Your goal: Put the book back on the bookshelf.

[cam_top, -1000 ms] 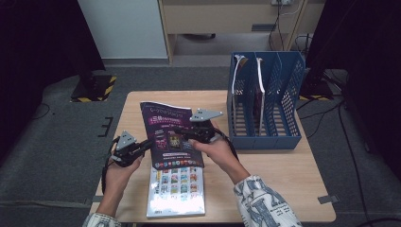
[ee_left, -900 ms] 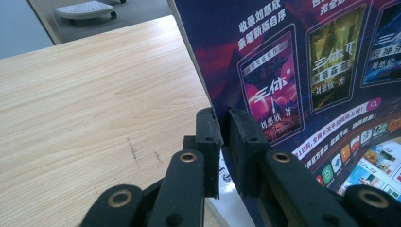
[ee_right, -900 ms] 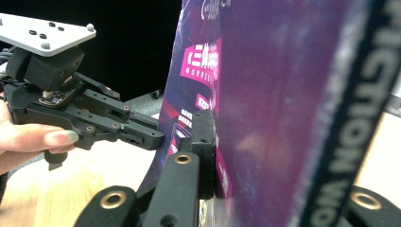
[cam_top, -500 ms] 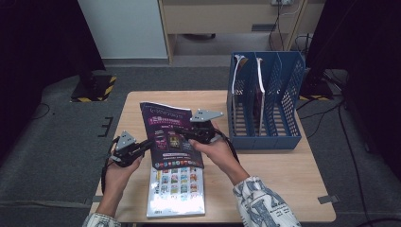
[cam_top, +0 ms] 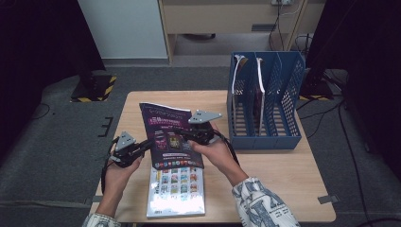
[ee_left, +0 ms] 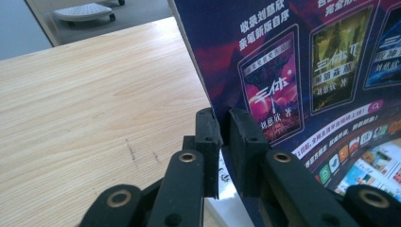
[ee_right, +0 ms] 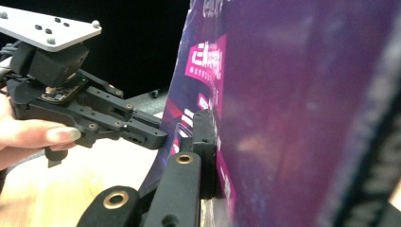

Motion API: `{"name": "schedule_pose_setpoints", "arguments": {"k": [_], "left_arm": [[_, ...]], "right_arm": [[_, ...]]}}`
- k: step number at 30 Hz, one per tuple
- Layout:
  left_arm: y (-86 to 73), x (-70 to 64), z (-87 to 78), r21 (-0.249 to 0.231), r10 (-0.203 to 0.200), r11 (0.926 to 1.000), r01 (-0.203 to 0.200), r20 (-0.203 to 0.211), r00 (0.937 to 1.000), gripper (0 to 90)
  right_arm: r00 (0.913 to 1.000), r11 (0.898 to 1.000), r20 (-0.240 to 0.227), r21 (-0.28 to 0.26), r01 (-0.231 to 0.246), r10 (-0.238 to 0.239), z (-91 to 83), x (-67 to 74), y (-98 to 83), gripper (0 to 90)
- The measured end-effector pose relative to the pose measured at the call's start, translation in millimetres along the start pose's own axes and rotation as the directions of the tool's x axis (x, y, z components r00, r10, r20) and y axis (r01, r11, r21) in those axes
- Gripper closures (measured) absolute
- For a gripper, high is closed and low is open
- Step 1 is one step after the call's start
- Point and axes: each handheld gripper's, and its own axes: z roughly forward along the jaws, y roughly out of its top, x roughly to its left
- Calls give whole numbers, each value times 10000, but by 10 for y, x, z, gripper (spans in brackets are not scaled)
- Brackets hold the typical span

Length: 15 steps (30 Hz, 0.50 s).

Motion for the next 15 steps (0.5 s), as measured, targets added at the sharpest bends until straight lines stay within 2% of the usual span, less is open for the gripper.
{"name": "schedule_pose_setpoints", "arguments": {"k": [2, 4, 5, 6, 7, 8, 9, 10, 12, 13, 15], "left_arm": [[-6, 14, 4, -199, -173, 9996, 175, 111, 9998, 778], [-6, 13, 7, -237, -248, 9994, 247, -49, 9997, 680], [-10, 21, 6, -285, -356, 9990, 351, -164, 9992, 680], [-31, 44, -4, -553, -726, 9960, 705, -378, 9966, 559], [-31, 44, -4, -553, -726, 9960, 705, -378, 9966, 491], [-44, 58, -6, -614, -1024, 9932, 993, -497, 9935, 491], [-59, 75, -9, -577, -1269, 9906, 1239, -518, 9906, 361], [-80, 89, -11, -518, -1358, 9897, 1332, -508, 9894, 361], [-128, 105, 0, -350, -1382, 9900, 1364, -546, 9889, 301], [-170, 123, 40, 21, -1462, 9892, 1463, -388, 9885, 275], [-189, 123, 62, 180, -1444, 9892, 1452, -397, 9887, 246]], "right_arm": [[9999, 9999, -83, -45, 146, -146, -34, 37, 28, 843], [9996, 9997, -131, -62, 240, -241, -59, 68, 53, 843], [9996, 9997, -131, -62, 240, -241, -59, 68, 53, 843], [9995, 9995, -76, -121, 298, -299, -85, 91, 77, 843], [9995, 9995, -76, -121, 298, -299, -85, 91, 77, 843], [9995, 9994, -56, -172, 310, -311, -100, 95, 89, 843], [9995, 9991, 29, -285, 329, -328, -137, 92, 113, 843], [9995, 9991, 29, -285, 329, -328, -137, 92, 113, 843], [9995, 9987, 80, -395, 320, -317, -172, 82, 133, 843], [9993, 9985, 187, -426, 335, -327, -201, 67, 147, 843], [9992, 9984, 230, -452, 327, -317, -215, 59, 151, 843]]}}
